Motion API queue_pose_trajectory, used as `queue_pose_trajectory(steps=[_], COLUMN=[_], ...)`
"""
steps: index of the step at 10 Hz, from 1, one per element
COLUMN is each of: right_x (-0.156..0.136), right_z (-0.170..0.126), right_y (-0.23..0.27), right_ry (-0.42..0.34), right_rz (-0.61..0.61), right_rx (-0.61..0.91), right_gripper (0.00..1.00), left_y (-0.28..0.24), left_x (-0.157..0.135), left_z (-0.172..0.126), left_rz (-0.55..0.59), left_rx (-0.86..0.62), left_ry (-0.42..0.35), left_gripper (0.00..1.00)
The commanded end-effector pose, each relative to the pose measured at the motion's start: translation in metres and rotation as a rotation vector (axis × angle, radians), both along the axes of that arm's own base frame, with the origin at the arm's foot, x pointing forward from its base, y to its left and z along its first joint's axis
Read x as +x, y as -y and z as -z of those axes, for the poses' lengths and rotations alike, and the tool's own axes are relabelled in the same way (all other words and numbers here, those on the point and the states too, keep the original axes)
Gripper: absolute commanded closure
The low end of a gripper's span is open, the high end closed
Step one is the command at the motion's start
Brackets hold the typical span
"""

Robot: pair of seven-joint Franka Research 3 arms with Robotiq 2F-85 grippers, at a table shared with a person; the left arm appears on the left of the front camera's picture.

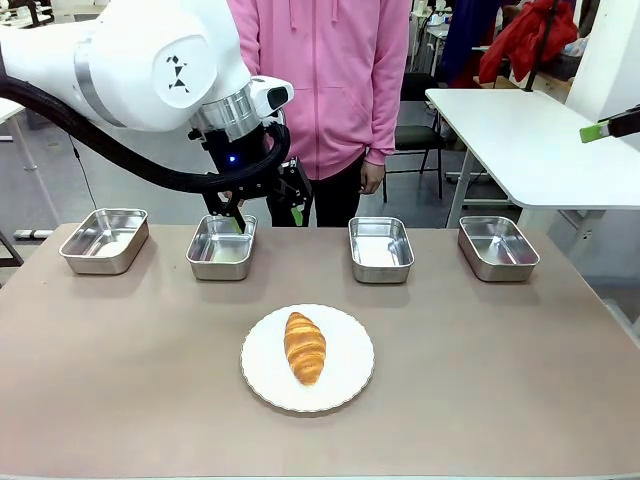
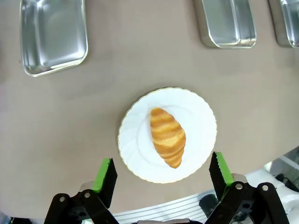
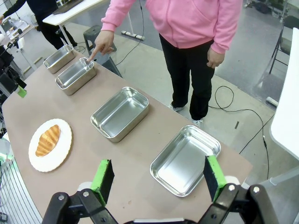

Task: Place the bread in the container.
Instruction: Place the Butter Roll into the Airtight Container indicated by the human.

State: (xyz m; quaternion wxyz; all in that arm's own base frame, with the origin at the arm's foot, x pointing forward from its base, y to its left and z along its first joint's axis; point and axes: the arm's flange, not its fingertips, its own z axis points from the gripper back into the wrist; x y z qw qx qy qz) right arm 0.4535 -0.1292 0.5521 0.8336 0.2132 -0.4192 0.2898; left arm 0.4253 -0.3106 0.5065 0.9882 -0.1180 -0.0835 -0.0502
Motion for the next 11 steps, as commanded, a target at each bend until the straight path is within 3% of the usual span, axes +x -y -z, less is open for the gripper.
queue_pose_trajectory(steps=[1,5,11], right_x=[-0.001,-0.001,-0.001], right_z=[0.001,0.001,0.001], right_y=[-0.001,-0.001,-0.001], right_ry=[0.007,0.007,0.007], right_rz=[-0.004,-0.004,-0.004], right_rx=[0.007,0.007,0.007], right_gripper=[0.0,0.0,0.0], left_y=[0.01,0.058,0.085], left_x=[-0.009,-0.039,-0.079], left_z=[0.017,0.056,0.124], left_rz=[-0.016,-0.129,-0.229], left_rx=[0.104,0.149,0.107], left_ry=[-0.017,-0.063,-0.044], left_gripper=[0.0,0.0,0.0])
